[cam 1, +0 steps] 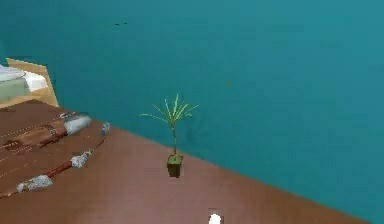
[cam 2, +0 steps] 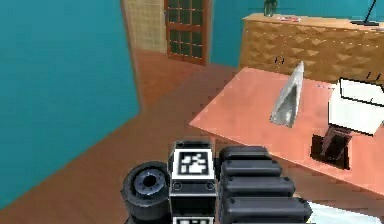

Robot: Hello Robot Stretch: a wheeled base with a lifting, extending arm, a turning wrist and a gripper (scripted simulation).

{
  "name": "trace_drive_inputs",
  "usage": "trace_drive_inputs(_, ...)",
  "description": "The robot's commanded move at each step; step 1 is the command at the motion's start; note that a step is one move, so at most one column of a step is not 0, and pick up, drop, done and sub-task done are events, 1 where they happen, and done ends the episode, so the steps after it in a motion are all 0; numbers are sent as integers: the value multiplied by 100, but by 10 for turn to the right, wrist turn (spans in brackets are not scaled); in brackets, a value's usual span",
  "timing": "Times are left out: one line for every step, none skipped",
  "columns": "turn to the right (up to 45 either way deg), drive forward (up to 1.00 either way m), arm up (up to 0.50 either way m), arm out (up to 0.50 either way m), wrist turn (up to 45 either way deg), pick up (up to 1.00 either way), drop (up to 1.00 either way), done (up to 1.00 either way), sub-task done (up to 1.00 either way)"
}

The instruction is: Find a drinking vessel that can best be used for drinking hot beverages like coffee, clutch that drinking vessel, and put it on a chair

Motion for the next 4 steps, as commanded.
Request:
trace_drive_inputs(450, 0, 0, 0, 0, 0, 0, 0, 0)
trace_drive_inputs(450, 0, 0, 0, 0, 0, 0, 0, 0)
trace_drive_inputs(210, 0, 0, 0, 0, 0, 0, 0, 0)
trace_drive_inputs(0, 30, 0, 0, 0, 0, 0, 0, 0)
